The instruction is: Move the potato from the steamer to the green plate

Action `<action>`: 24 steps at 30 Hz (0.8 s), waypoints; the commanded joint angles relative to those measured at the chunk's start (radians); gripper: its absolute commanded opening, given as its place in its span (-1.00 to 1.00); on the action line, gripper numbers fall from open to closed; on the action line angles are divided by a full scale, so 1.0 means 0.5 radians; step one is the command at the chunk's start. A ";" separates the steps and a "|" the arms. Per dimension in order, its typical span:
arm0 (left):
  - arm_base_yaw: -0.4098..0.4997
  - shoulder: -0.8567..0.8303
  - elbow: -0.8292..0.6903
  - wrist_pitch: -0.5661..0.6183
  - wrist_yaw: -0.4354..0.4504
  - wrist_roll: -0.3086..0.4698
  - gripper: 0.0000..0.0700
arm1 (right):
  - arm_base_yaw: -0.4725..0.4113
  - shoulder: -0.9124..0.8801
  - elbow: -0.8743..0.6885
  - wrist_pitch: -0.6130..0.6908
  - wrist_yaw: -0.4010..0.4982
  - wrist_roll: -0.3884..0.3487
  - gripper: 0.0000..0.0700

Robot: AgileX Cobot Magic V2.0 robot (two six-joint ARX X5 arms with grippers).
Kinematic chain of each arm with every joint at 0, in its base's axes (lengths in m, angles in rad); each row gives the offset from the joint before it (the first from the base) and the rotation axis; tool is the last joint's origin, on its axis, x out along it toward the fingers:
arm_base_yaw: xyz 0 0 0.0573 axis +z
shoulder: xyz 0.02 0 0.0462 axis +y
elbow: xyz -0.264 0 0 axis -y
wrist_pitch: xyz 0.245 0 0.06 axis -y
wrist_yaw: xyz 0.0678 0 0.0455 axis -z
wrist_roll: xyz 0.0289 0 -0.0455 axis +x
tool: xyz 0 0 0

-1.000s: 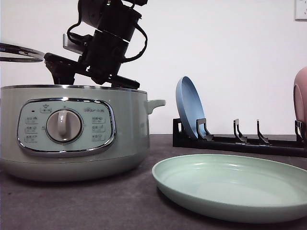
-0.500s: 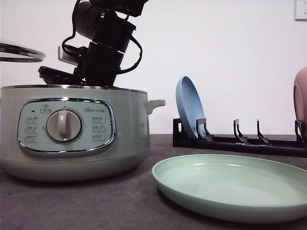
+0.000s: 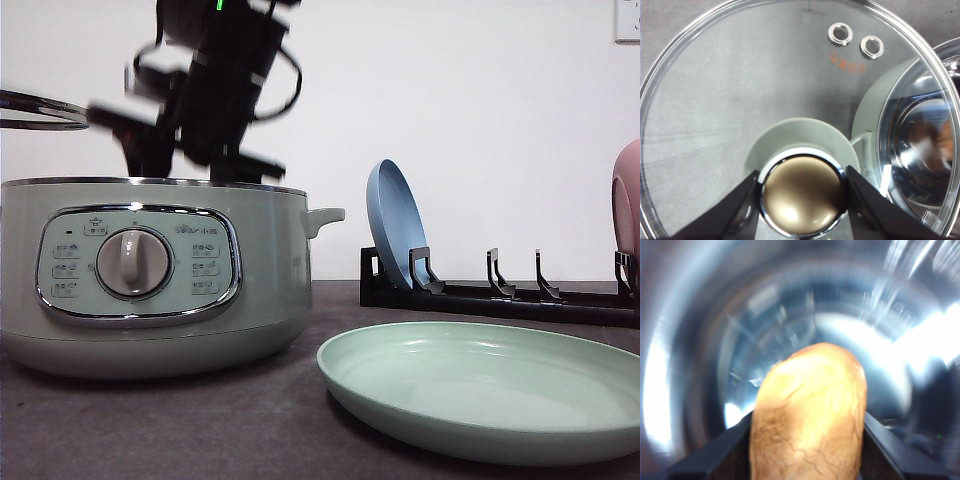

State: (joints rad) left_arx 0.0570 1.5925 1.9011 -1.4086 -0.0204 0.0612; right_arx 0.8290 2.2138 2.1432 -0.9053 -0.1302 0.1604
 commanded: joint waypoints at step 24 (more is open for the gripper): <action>-0.150 -0.011 0.075 0.045 0.192 0.004 -0.98 | -0.326 -1.046 -0.245 -0.583 0.000 -0.295 -0.43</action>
State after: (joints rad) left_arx -0.0128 1.5925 1.9011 -1.4086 0.0666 0.0612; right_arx 0.6564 1.6877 2.0324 -1.2061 -0.1296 0.0264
